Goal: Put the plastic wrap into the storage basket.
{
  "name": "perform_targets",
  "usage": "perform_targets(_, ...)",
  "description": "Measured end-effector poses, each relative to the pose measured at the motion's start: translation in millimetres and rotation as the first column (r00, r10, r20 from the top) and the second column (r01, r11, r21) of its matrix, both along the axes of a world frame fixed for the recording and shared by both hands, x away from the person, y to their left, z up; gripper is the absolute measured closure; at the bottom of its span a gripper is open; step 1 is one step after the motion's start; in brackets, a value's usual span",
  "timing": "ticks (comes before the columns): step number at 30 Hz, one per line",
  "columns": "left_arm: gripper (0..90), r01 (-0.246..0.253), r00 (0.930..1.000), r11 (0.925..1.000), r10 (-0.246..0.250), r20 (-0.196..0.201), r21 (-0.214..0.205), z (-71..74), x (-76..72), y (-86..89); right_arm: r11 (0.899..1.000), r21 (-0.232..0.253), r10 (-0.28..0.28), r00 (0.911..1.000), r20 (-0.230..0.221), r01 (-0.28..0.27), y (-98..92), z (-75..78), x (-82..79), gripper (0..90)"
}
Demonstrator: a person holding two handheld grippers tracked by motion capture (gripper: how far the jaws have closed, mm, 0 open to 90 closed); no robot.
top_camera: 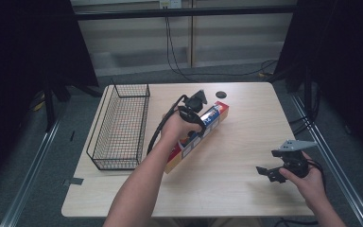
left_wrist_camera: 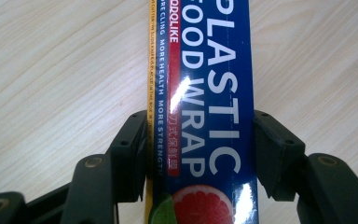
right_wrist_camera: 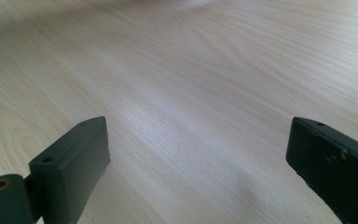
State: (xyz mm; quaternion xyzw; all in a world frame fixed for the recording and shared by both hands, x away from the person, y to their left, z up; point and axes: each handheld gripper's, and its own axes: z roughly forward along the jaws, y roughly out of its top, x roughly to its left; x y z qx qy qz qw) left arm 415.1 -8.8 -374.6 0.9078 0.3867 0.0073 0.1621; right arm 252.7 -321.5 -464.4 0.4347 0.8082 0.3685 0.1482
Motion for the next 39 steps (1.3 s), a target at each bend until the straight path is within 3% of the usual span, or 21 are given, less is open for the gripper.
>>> perform_targets(16, 43.3, -0.075, 0.9972, 0.9972, 0.075, 0.005, 0.0, 23.0, 0.5, 28.9, 1.0, -0.001, 0.001, 1.0, 0.002, -0.001, 1.8, 0.3, 0.1, 5.9)
perform_targets(24, 43.3, -0.083, 0.9965, 0.9964, 0.083, 0.01, 0.015, 33.3, 2.3, 40.2, 1.0, -0.003, 0.006, 1.0, 0.0, -0.006, 3.1, 0.2, 0.4, 5.6)
perform_targets(25, 43.3, -0.101, 0.9948, 0.9948, 0.101, 0.009, 0.002, 33.3, 1.9, 40.5, 1.0, -0.005, 0.008, 1.0, 0.002, -0.008, 3.1, 0.2, 0.5, 5.6)
perform_targets(39, 43.3, -0.138, 0.9903, 0.9901, 0.139, -0.006, 0.024, 40.4, 3.6, 57.3, 1.0, -0.004, 0.012, 0.9999, 0.0, -0.012, 3.3, 0.3, 0.6, 5.6)
